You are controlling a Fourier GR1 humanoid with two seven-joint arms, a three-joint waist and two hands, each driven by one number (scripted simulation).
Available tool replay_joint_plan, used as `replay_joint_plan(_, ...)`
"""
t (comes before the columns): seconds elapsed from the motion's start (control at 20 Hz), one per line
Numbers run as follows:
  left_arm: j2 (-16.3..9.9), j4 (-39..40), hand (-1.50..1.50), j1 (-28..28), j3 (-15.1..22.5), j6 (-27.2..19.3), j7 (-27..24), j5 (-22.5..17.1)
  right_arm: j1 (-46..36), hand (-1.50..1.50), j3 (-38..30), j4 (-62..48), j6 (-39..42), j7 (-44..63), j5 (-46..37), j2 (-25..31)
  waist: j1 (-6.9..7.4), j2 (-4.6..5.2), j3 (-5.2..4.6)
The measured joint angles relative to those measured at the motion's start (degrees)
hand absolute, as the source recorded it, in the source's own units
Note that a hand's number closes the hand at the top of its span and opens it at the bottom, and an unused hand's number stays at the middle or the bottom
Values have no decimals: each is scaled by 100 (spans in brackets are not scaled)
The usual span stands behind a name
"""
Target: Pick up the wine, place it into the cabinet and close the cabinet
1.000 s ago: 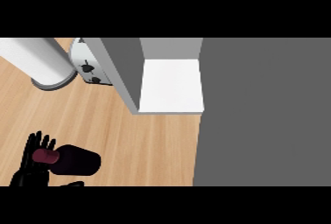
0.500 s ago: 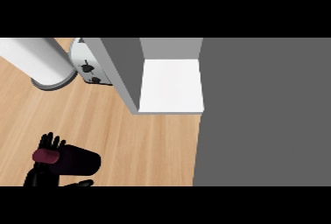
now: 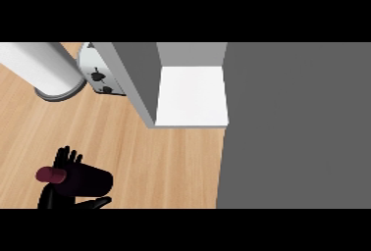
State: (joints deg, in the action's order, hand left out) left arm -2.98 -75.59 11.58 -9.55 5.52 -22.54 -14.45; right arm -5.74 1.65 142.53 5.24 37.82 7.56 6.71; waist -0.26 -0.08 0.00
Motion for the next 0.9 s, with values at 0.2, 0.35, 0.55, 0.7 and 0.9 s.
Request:
replay_joint_plan(0.2, -1, 406, -150, -214, -95, 77, -243, -37, 59, -150, 1, 6, 47, -11, 1, -24, -7, 0, -1)
replay_joint_plan(0.35, 20, 458, -150, -227, -111, 167, -327, -103, -12, -150, 50, -24, 17, 7, -23, -74, 6, 0, 0)
replay_joint_plan(0.55, 42, 743, 150, -399, -119, 393, -511, -204, -51, -150, -95, -37, 48, 4, -11, -56, 5, -2, 5)
replay_joint_plan(0.7, -53, 866, 150, -537, -86, 611, -477, -244, -56, -150, -17, -36, 69, 32, -11, -80, 1, -3, 7)
replay_joint_plan(0.9, -114, 923, 150, -563, 71, 648, -608, 1, -65, -150, 73, 17, -4, 174, -10, -118, -13, -6, 2)
